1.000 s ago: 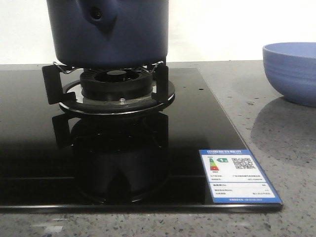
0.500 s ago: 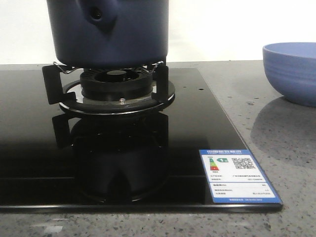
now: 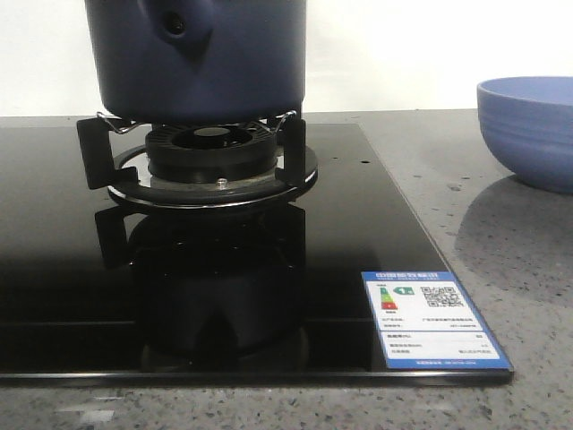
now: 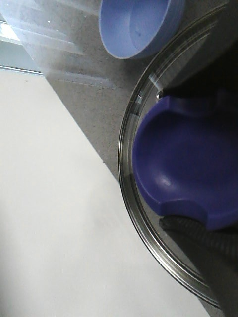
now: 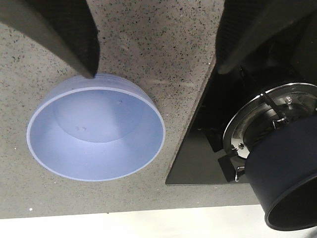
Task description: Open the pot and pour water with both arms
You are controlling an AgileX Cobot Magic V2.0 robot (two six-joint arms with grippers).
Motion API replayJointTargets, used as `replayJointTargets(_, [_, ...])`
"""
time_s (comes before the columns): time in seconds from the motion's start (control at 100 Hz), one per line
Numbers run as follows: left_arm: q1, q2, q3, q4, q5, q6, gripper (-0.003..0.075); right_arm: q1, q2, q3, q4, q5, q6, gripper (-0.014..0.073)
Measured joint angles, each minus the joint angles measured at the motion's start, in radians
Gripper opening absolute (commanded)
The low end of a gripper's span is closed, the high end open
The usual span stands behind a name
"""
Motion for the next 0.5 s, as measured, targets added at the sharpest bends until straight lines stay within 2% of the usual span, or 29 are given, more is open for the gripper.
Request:
replayJointTargets(0.25, [0.127,-0.079,-0.004,0.004,0.062,0.0,0.0315,-0.035,0.095,-0.069,-0.009,0.006,0.049,0.0451])
replayJointTargets(0.5, [0.243,-0.133,-0.004,0.007,0.1,0.0,0.0315,-0.117,0.343,-0.258,-0.051,0.097,0.07,0.0451])
